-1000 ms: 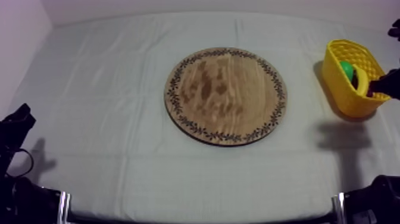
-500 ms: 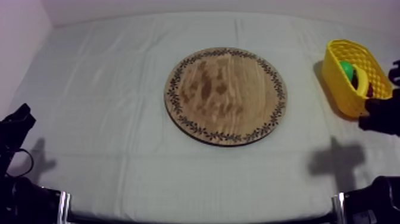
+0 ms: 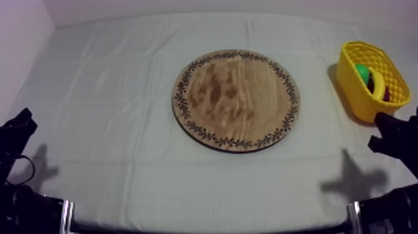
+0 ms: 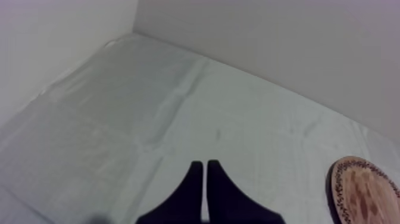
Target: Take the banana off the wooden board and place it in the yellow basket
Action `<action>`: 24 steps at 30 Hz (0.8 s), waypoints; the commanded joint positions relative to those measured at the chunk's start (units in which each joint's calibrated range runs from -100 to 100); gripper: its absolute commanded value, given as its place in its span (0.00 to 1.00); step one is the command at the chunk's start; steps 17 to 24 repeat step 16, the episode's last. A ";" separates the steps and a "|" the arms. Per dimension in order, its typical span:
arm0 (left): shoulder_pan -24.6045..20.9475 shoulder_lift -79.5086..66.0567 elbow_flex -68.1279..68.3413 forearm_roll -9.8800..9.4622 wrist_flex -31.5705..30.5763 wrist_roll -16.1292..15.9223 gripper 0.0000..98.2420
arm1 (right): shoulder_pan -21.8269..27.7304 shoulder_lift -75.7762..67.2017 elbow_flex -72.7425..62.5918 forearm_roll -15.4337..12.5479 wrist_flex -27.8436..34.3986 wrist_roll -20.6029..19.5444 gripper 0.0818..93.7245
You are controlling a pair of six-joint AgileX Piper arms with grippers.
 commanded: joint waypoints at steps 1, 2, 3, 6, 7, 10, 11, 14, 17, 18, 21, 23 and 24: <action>-0.02 0.02 0.03 -0.01 -0.01 0.02 0.00 | -0.52 -0.95 0.36 1.01 -0.51 3.12 0.00; -0.02 0.02 0.03 -0.01 -0.01 0.02 0.00 | -0.71 -1.11 0.51 1.25 -0.65 4.50 0.00; -0.02 0.02 0.03 -0.01 -0.01 0.03 0.00 | -0.91 -1.22 0.65 1.41 -0.74 5.88 0.00; -0.02 0.02 0.03 -0.01 -0.01 0.04 0.00 | -1.55 -1.40 0.99 1.66 -1.34 8.81 0.00; -0.02 0.02 0.03 -0.01 -0.01 0.04 0.00 | -1.75 -1.42 1.05 1.70 -1.45 9.28 0.00; -0.02 0.02 0.03 -0.01 -0.01 0.04 0.00 | -2.11 -1.47 1.14 1.76 -1.61 9.45 0.00; -0.02 0.02 0.03 -0.01 -0.01 0.04 0.00 | -2.17 -1.47 1.16 1.77 -1.63 9.29 0.00; -0.02 0.02 0.03 -0.01 -0.01 0.04 0.00 | -2.25 -1.48 1.18 1.79 -1.67 8.78 0.00; -0.02 0.02 0.03 -0.01 -0.01 0.04 0.00 | -2.27 -1.48 1.19 1.79 -1.68 8.60 0.00; -0.02 0.02 0.03 -0.01 -0.01 0.04 0.00 | -2.27 -1.48 1.19 1.79 -1.68 8.60 0.00; -0.02 0.02 0.03 -0.01 -0.01 0.04 0.00 | -2.27 -1.48 1.19 1.79 -1.68 8.60 0.00; -0.02 0.02 0.03 -0.01 -0.01 0.04 0.00 | -2.27 -1.48 1.19 1.79 -1.68 8.60 0.00; -0.02 0.02 0.03 -0.01 -0.01 0.04 0.00 | -2.27 -1.48 1.19 1.79 -1.68 8.60 0.00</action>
